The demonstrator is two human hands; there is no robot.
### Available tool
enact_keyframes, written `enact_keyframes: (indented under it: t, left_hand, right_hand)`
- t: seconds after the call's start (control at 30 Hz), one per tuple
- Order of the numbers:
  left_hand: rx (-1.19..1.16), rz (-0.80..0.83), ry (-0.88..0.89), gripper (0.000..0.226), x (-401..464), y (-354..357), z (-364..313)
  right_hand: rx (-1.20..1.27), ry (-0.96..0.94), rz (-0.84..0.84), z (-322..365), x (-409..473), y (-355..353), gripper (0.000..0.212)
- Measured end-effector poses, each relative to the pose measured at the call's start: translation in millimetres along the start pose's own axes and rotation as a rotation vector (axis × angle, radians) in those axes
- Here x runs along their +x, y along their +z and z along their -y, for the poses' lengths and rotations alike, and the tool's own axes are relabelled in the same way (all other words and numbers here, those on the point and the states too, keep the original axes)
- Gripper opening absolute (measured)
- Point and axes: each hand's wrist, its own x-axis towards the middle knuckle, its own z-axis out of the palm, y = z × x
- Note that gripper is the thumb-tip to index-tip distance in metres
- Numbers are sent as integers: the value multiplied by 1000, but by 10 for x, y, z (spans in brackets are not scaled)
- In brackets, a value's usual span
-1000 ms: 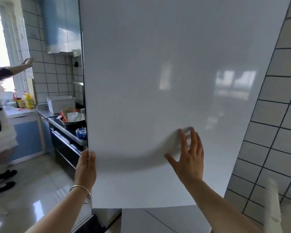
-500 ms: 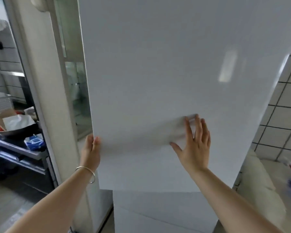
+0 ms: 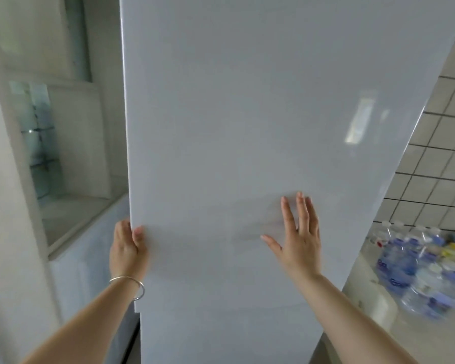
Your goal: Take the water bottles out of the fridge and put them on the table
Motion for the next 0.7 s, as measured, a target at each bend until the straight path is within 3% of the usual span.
enact_keyframes:
  t: [0.4,0.6,0.7]
  left_hand:
    - [-89,26,31,62,285,285,145]
    - [-126,41,56,48,317,297,195]
    - [-162,64,50,68,326,281,190]
  right_hand:
    - [-45,53,7,32,87,168,77]
    - [-49,65,9,0,48,231,74]
    - [-53,86,14,19,71,203,76]
